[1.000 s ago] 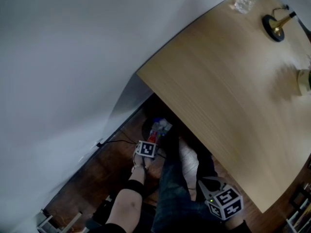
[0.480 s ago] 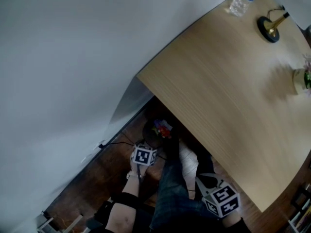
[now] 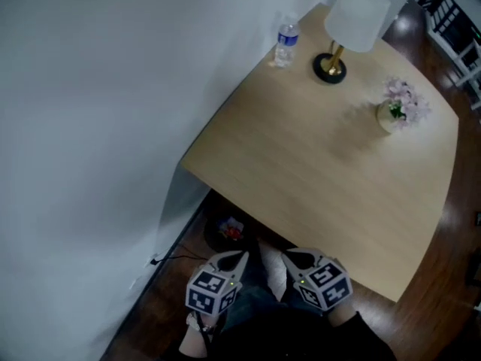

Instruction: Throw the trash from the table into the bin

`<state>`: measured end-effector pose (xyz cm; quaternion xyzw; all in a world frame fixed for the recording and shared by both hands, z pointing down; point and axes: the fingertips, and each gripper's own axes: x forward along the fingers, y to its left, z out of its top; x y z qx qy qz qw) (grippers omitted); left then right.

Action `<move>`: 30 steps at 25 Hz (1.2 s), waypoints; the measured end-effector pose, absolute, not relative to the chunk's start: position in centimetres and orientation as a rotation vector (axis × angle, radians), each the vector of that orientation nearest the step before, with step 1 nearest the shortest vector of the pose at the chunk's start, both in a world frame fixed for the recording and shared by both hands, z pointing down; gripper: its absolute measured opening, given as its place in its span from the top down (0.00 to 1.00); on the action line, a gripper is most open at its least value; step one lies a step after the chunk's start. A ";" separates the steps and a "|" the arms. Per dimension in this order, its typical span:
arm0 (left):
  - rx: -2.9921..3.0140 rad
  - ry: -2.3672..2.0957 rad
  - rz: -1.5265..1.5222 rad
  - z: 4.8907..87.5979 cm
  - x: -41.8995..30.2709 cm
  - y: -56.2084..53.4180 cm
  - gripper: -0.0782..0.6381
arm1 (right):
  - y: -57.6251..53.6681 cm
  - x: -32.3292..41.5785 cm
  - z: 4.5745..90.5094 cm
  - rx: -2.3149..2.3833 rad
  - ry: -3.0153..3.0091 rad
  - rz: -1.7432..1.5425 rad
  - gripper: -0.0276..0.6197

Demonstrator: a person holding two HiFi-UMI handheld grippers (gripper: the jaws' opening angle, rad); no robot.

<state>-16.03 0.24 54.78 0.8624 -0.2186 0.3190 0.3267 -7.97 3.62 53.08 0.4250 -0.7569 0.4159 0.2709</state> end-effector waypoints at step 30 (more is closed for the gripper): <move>2.658 0.042 1.157 47.7 14.5 5.5 0.88 | 22.5 23.3 47.8 2.400 -1.521 1.317 0.95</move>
